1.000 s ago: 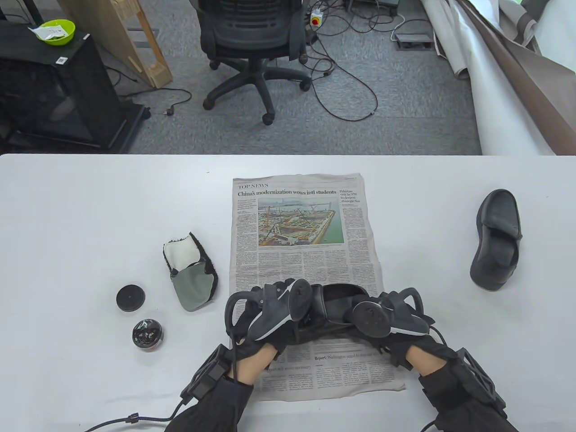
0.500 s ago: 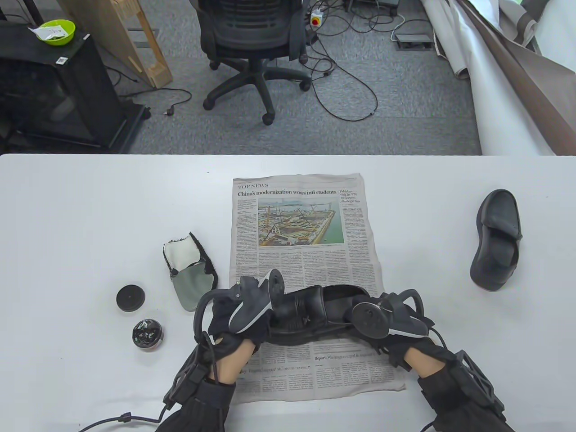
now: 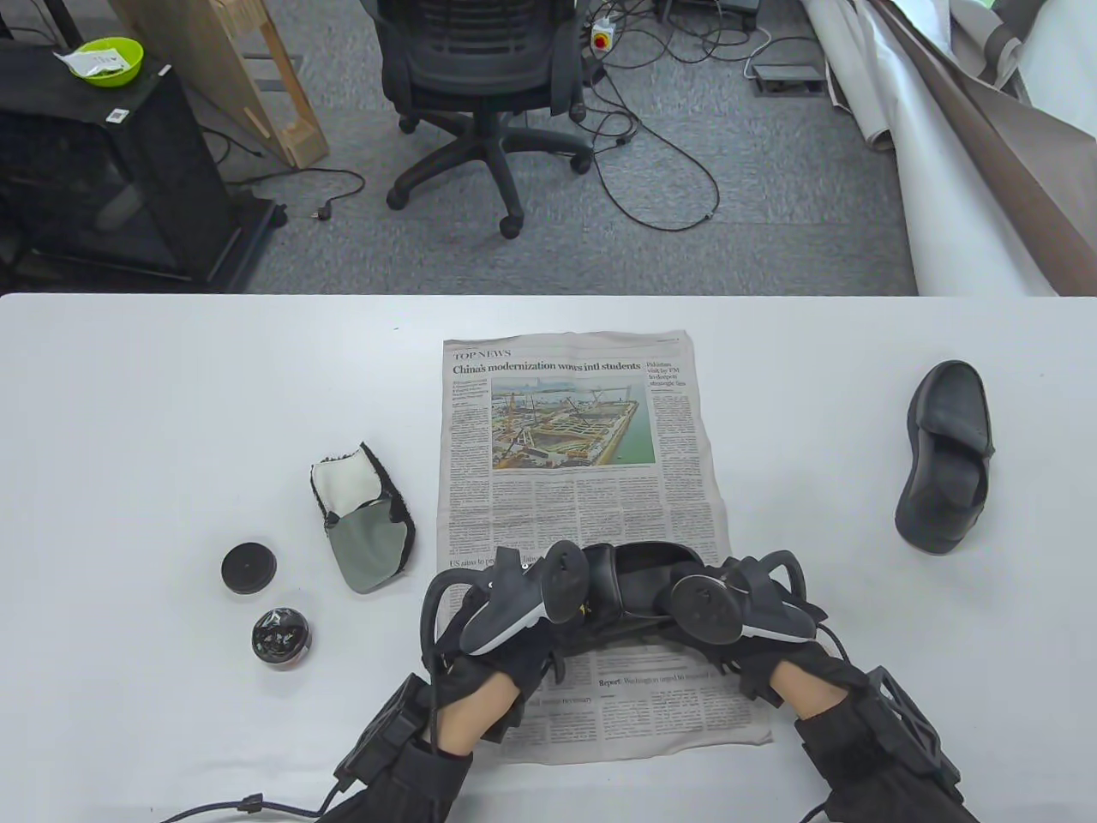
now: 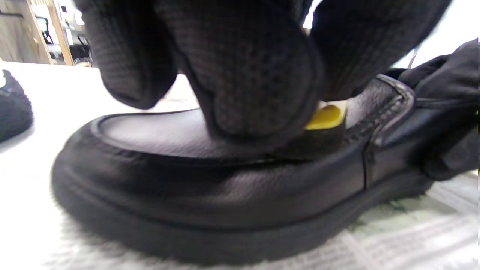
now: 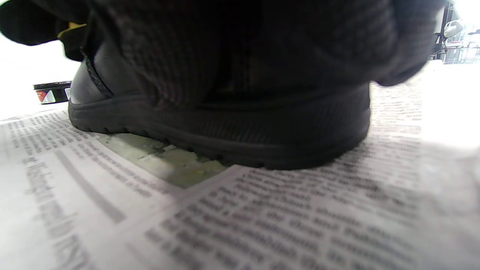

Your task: Dip and apply built-in sponge shoe polish on shoes

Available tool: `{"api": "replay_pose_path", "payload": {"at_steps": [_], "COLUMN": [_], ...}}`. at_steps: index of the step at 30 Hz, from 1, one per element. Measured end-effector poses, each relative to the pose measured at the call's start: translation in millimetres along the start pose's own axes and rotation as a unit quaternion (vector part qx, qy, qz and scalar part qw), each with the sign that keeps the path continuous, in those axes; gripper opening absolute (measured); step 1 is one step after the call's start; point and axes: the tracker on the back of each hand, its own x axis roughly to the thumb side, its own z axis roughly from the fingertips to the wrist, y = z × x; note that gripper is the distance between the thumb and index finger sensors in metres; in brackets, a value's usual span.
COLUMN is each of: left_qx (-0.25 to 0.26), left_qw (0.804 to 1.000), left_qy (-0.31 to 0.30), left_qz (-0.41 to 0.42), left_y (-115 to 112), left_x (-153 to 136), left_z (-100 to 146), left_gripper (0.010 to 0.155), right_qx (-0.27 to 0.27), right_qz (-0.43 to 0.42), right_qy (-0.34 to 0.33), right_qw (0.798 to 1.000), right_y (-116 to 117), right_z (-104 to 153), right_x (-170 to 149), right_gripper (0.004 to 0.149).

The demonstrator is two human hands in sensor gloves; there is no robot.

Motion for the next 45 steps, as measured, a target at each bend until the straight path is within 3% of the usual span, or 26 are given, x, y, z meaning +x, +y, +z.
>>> {"api": "replay_pose_path", "payload": {"at_steps": [6, 10, 15, 24, 30, 38, 45], "left_qx": [0.073, 0.113, 0.071, -0.003, -0.044, -0.093, 0.021], "left_qw": [0.997, 0.993, 0.994, 0.987, 0.991, 0.995, 0.999], "left_qy": [0.022, 0.045, 0.078, 0.146, 0.108, 0.022, 0.033], "left_qz": [0.031, 0.007, -0.015, -0.065, -0.068, 0.035, 0.039], "left_y": [-0.4, 0.7, -1.8, 7.3, 10.4, 3.5, 2.4], "left_x": [-3.0, -6.9, -20.7, -50.5, -52.4, -18.5, 6.3], "left_z": [-10.7, -19.4, -31.3, -17.6, -7.6, 1.2, -0.2], "left_gripper": [0.049, 0.049, 0.05, 0.049, 0.049, 0.049, 0.049], "right_qx": [0.005, 0.009, 0.002, 0.0, 0.001, -0.002, 0.004], "right_qz": [-0.004, -0.007, 0.007, 0.008, 0.008, 0.009, 0.005], "right_qy": [-0.006, -0.008, -0.003, 0.003, 0.009, 0.009, 0.002], "right_qw": [1.0, 1.0, 1.0, 1.0, 1.0, 1.0, 1.0], "right_y": [0.1, 0.3, 1.0, 1.1, 1.2, 1.5, 1.5], "right_z": [-0.6, -1.2, 0.1, 0.6, 0.7, 0.8, -0.5], "right_x": [-0.5, -0.8, 0.7, 1.0, 1.3, 1.6, 0.6], "right_gripper": [0.039, 0.039, 0.039, 0.039, 0.039, 0.039, 0.039]}}
